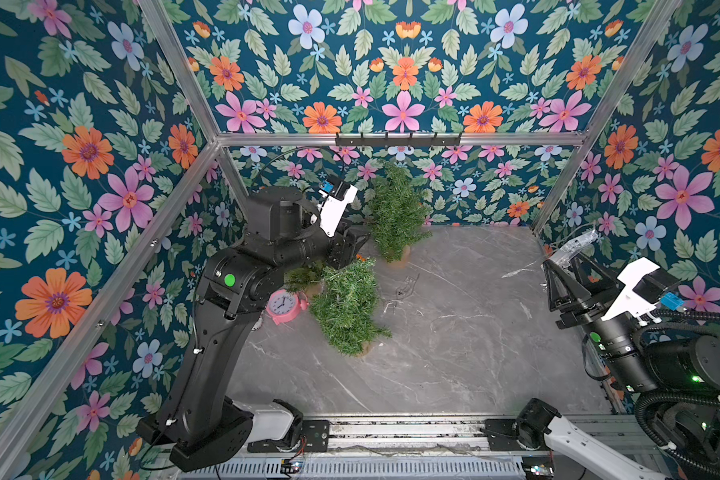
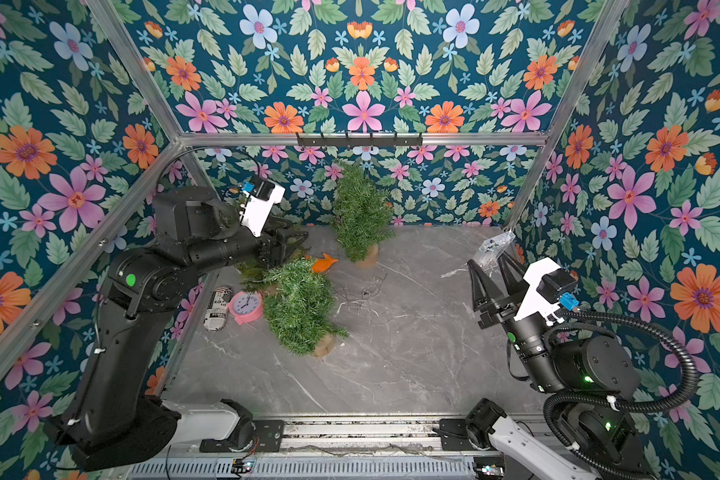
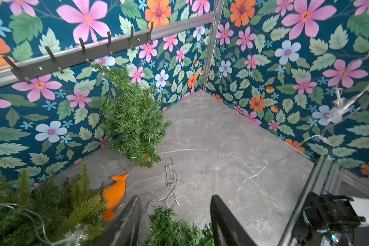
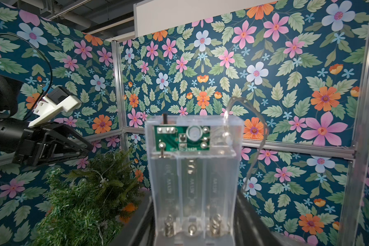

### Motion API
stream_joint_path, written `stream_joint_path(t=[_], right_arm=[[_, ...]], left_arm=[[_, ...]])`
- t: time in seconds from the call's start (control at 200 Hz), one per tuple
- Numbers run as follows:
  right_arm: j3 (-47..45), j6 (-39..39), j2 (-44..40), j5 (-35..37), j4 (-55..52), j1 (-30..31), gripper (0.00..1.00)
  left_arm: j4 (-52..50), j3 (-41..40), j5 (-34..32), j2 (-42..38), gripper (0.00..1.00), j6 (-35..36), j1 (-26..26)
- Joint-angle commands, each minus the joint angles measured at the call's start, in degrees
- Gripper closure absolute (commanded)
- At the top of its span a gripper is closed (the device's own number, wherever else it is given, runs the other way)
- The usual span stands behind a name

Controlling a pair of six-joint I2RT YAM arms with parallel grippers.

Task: Wrap string light around the christmas tree
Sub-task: Wrap the light string around the Christmas tree.

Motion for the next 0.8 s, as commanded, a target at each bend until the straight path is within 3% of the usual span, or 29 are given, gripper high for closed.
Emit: stream_joint_path(t=[0.0, 0.14, 0.345, 0.655, 0.795], right_arm=[[0.9, 2.5, 0.3, -9.3, 1.1, 0.0, 0.78], [4.7, 6.1, 3.9, -21.1, -1.1, 0.0, 0.78], [8.4, 12.2, 10.8, -35.1, 1.9, 0.0, 0.78], [18.6, 20.0, 21.9, -43.8, 16.4, 0.6, 0.79], [26.2, 22.8, 28.7, -45.7, 21.2, 0.8, 0.79]], left_arm=[[7.9, -1.3, -5.7, -1.1, 0.48, -5.8, 0.1], [14.0, -6.9, -9.2, -6.1, 0.51, -9.5, 0.1], [29.5, -24.2, -14.7, -20.0, 0.5, -12.5, 0.1], [32.8, -38.9, -16.1, -27.4, 0.54, -14.7, 0.1], [35.7, -43.0, -9.2, -29.4, 0.57, -14.9, 0.1]])
